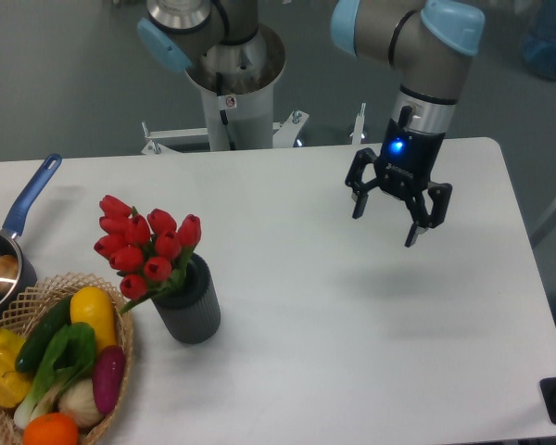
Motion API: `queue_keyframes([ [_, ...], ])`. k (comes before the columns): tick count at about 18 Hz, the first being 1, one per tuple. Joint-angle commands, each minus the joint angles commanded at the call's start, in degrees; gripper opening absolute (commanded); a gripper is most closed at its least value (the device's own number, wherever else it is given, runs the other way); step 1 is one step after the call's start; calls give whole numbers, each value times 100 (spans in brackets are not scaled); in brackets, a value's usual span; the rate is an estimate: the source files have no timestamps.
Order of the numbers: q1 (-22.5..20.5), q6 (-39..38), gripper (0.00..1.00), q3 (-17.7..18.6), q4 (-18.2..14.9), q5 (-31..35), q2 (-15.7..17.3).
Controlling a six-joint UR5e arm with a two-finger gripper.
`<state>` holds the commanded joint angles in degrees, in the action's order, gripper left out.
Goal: Pick up the flowers from the vase
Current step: 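Open the gripper wide while hovering beside the table, then move the open gripper toward the red tulip stems above the vase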
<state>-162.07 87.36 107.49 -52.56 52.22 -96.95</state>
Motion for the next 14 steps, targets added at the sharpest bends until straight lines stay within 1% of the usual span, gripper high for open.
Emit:
queue_keyframes([
  [3,44,-166,100,35,-105,-255,35],
  [5,166,-412,100,27,-141,-449,44],
  [7,289,-737,100,27,-141,-519,97],
  [8,403,-825,100,18,-141,-563,71],
  [10,579,-966,100,-8,-132,-712,35],
  [14,659,-1020,100,0,-141,-906,44],
])
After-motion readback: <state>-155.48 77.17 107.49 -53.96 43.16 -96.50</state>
